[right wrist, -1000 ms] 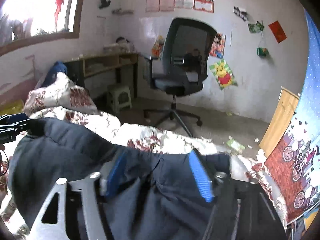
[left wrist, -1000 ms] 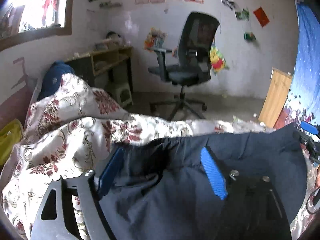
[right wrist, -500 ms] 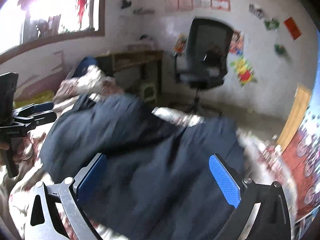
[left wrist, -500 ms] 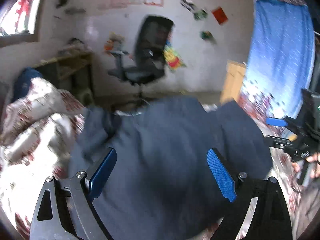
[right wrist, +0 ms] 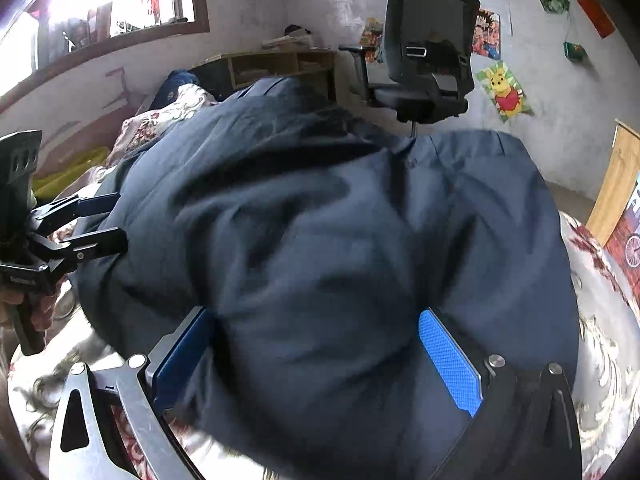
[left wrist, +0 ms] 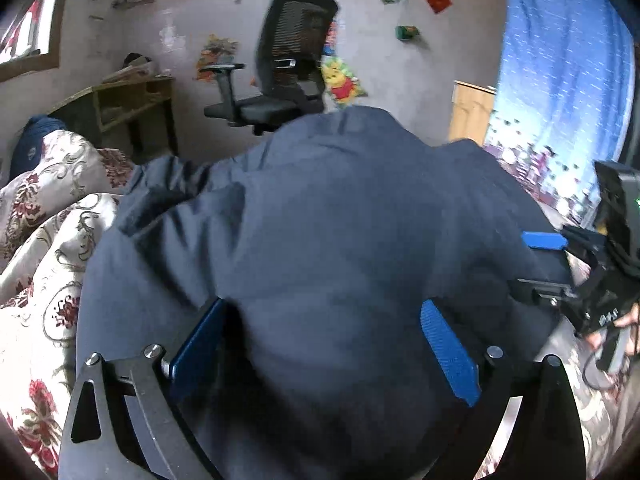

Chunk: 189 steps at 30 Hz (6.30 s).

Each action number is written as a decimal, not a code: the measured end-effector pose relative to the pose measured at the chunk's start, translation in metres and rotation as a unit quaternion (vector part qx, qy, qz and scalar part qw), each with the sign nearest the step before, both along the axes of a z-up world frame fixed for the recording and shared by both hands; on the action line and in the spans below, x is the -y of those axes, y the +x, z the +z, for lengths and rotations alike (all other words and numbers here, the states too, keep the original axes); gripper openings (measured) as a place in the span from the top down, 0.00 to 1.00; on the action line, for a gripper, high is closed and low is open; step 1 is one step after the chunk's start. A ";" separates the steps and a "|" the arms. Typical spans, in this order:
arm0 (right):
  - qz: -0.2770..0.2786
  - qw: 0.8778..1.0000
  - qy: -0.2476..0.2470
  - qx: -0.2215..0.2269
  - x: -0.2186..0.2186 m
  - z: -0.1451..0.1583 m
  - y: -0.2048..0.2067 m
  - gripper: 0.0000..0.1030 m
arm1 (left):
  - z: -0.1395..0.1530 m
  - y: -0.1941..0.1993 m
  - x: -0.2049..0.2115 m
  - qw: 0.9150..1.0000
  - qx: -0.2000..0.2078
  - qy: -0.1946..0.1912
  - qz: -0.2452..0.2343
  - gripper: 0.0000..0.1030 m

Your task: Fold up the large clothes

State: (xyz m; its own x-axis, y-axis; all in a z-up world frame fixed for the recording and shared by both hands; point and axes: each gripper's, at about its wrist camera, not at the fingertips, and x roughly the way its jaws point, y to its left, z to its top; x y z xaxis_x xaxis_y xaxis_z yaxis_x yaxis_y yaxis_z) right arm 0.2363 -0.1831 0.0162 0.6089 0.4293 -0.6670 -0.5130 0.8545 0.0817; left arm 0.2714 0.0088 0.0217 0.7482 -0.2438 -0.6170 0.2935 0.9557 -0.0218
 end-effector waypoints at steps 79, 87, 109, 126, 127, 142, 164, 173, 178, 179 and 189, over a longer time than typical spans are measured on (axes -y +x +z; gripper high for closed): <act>-0.081 0.996 0.015 -0.036 -0.009 -0.045 0.184 0.00 | -0.038 0.147 -0.055 0.983 -0.074 -0.110 0.125 0.01; -0.081 0.996 0.016 -0.036 -0.008 -0.045 0.184 0.00 | -0.040 0.149 -0.055 0.983 -0.077 -0.109 0.126 0.01; -0.082 0.996 0.021 0.002 0.000 -0.016 0.160 0.00 | -0.003 0.117 -0.087 0.977 -0.046 -0.161 0.130 0.01; -0.148 0.988 0.047 -0.020 0.094 0.010 0.151 0.00 | 0.000 0.100 -0.153 0.966 -0.179 -0.147 0.112 0.01; -0.150 0.987 0.050 -0.028 0.100 0.007 0.151 0.00 | -0.004 0.100 -0.153 0.965 -0.188 -0.146 0.106 0.01; -0.133 0.976 0.106 -0.136 0.134 -0.040 0.163 0.00 | -0.036 0.111 -0.154 0.961 -0.237 -0.135 0.050 0.01; -0.096 0.960 0.130 -0.230 0.127 -0.046 0.178 0.04 | -0.048 0.116 -0.182 0.926 -0.295 -0.228 0.064 0.04; -0.116 0.953 0.148 -0.238 0.125 -0.037 0.162 0.51 | -0.034 0.101 -0.176 0.923 -0.295 -0.232 0.090 0.43; -0.123 0.956 0.137 -0.227 0.119 -0.023 0.150 0.72 | -0.018 0.090 -0.167 0.930 -0.281 -0.217 0.095 0.67; -0.125 0.957 0.135 -0.223 0.118 -0.020 0.148 0.76 | -0.014 0.087 -0.166 0.931 -0.276 -0.217 0.099 0.72; -0.105 0.971 0.147 -0.155 0.114 0.042 0.118 0.85 | 0.053 0.058 -0.150 0.937 -0.227 -0.243 0.105 0.86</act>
State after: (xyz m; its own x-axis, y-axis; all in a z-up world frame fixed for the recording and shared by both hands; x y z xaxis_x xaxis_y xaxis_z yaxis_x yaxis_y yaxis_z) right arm 0.3539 -0.2969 0.0582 0.4932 0.5175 -0.6993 -0.2416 0.8537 0.4614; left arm 0.3291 0.1587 0.0746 0.4983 -0.4554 -0.7378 -0.0438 0.8366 -0.5460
